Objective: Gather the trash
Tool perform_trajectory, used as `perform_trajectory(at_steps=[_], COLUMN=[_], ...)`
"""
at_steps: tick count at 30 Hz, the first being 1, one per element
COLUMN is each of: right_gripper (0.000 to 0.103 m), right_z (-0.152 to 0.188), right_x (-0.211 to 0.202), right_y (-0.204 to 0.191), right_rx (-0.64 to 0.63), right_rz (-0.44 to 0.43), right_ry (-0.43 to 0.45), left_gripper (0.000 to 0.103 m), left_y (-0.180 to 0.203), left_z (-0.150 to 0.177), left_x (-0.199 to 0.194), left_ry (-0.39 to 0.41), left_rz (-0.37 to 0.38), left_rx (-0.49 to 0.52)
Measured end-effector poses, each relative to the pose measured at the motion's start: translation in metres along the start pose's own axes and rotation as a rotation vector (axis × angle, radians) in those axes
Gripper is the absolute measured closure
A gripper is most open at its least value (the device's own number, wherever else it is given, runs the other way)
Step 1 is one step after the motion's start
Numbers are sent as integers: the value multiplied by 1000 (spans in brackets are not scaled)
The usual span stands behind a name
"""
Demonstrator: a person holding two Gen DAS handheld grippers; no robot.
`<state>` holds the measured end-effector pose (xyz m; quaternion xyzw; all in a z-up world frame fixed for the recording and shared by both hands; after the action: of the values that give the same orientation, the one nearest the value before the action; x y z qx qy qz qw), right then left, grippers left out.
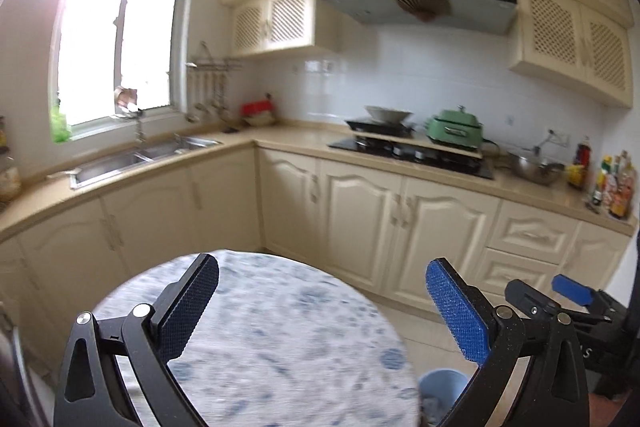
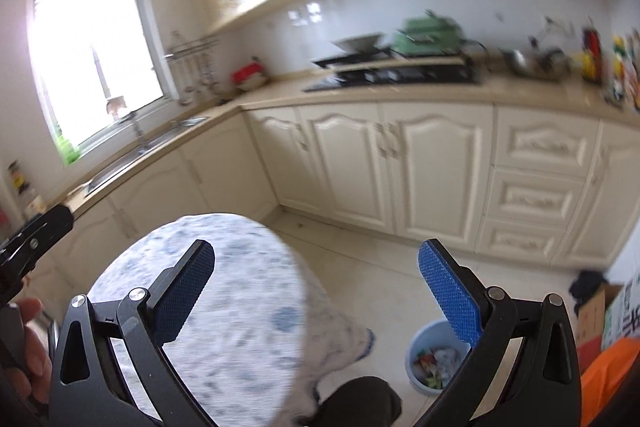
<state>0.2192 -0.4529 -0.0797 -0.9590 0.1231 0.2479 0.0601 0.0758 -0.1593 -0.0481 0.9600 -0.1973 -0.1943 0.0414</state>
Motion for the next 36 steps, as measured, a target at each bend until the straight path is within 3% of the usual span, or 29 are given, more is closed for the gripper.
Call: perform_trajectory(at_steps=[7, 17, 27, 36], right_gripper=[0, 0, 0, 0], right_z=[-4, 7, 15, 18], right_x=[-29, -53, -61, -59], right_y=[-90, -182, -207, -211], right_rx=[-113, -241, -271, -266], right_rz=[-62, -125, -161, -176], right_ry=[56, 99, 107, 99], left_gripper=[1, 1, 1, 1], left_y=[-41, -56, -60, -79], left_z=[20, 49, 36, 29], left_x=[-93, -163, -183, -188], left_ry=[74, 83, 100, 111], left_rz=[-126, -250, -292, -272], left_rx=[-29, -66, -130, -152])
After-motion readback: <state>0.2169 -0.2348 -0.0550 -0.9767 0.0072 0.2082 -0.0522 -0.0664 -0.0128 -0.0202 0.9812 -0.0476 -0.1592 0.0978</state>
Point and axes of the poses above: each gripper's, at about its wrist camera, not at the fingertips, and x roughly the way its jaws point, y to its right, z to its underside, the point moved 5 cm from there along x, roughly the way its jaws point, and after that the axes turned 7 degrees about -x, right-handed, at the moved point
